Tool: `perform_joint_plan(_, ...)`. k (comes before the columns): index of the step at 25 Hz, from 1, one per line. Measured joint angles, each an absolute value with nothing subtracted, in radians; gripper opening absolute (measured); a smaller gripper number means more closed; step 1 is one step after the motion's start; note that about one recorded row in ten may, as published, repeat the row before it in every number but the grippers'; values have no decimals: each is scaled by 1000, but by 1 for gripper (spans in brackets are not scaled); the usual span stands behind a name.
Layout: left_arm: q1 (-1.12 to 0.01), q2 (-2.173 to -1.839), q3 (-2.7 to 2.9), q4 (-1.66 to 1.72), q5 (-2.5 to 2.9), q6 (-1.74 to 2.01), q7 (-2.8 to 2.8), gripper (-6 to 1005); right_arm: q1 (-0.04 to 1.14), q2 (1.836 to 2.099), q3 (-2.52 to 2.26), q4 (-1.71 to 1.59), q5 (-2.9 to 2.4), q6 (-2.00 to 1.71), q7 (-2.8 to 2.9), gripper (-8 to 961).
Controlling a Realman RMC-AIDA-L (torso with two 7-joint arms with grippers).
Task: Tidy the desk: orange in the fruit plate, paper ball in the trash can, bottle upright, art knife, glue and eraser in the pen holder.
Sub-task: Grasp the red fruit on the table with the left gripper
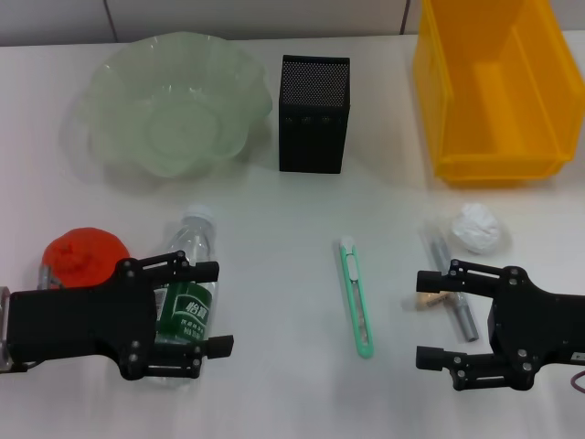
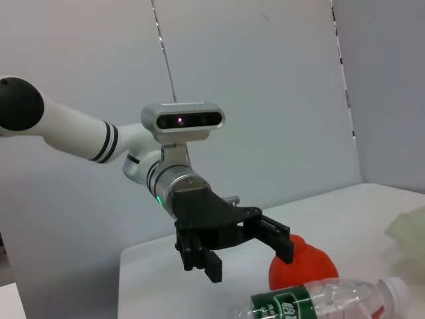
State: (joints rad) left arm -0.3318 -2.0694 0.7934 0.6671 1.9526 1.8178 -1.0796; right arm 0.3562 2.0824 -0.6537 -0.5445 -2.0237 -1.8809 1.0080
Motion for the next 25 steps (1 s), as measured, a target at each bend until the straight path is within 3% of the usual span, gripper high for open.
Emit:
perform_joint_plan(9,-319,-2069,753,674,1939,1819,-1062,839,354,2086,-653,-540,-2020,-1875,1008,829)
perform_joint_plan(15,-262,-2067,429,604,1904,1805,-909,827,353,2085,-650,-519,-2012,-1844,1005,829)
perform_joint_plan(25,-238,-2067,370,513,1974,1577,-881,808,363,2085,-650,-503,-2003,-1819,1005,828)
